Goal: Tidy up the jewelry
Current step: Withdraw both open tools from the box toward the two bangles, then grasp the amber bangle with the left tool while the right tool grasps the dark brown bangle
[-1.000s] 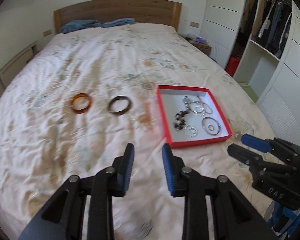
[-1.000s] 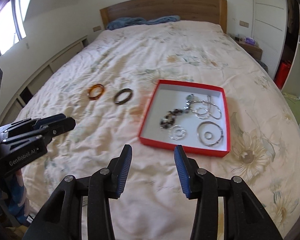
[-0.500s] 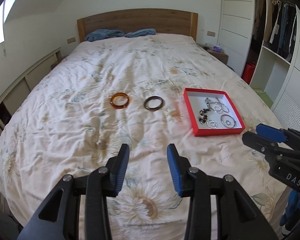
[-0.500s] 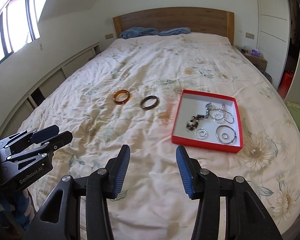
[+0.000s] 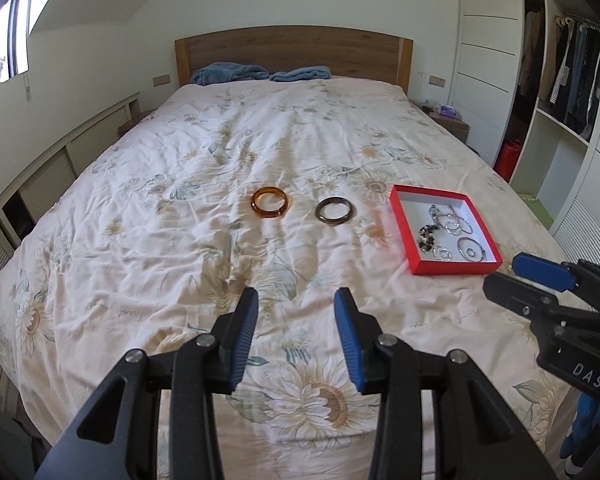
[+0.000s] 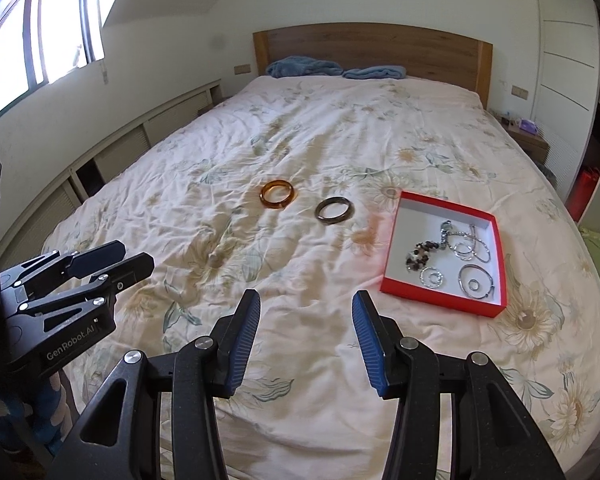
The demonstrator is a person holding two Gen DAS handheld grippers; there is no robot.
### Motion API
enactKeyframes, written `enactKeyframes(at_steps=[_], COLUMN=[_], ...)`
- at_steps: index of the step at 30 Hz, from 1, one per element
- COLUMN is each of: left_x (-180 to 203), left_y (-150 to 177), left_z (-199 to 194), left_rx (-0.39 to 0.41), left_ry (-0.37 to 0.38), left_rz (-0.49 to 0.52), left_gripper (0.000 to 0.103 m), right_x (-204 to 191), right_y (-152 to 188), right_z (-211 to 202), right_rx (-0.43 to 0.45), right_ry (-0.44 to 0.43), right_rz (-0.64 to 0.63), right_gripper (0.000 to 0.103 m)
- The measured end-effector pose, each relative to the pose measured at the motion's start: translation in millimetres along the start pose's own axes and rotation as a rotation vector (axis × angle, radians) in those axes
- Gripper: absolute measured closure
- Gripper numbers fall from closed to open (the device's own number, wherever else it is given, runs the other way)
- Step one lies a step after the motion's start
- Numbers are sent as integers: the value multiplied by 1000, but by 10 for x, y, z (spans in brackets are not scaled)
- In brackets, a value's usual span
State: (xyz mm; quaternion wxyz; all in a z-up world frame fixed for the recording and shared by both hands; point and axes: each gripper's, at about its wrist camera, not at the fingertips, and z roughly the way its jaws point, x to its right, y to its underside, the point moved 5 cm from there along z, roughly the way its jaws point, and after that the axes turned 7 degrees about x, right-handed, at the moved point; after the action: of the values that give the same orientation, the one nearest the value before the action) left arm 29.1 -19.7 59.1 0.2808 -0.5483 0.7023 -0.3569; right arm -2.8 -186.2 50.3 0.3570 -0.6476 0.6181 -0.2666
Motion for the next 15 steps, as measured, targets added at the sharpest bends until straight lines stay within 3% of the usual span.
enactKeyframes(at_steps=[15], left_x=[-154], left_y=[131], left_z=[450], left_rx=[-81], left_ry=[-14], left_rz=[-21], left_gripper=[66], right_x=[-13], right_y=[106], right_z=[496], right_rx=[-95], right_ry=[-32], right_rz=[-4], right_gripper=[55])
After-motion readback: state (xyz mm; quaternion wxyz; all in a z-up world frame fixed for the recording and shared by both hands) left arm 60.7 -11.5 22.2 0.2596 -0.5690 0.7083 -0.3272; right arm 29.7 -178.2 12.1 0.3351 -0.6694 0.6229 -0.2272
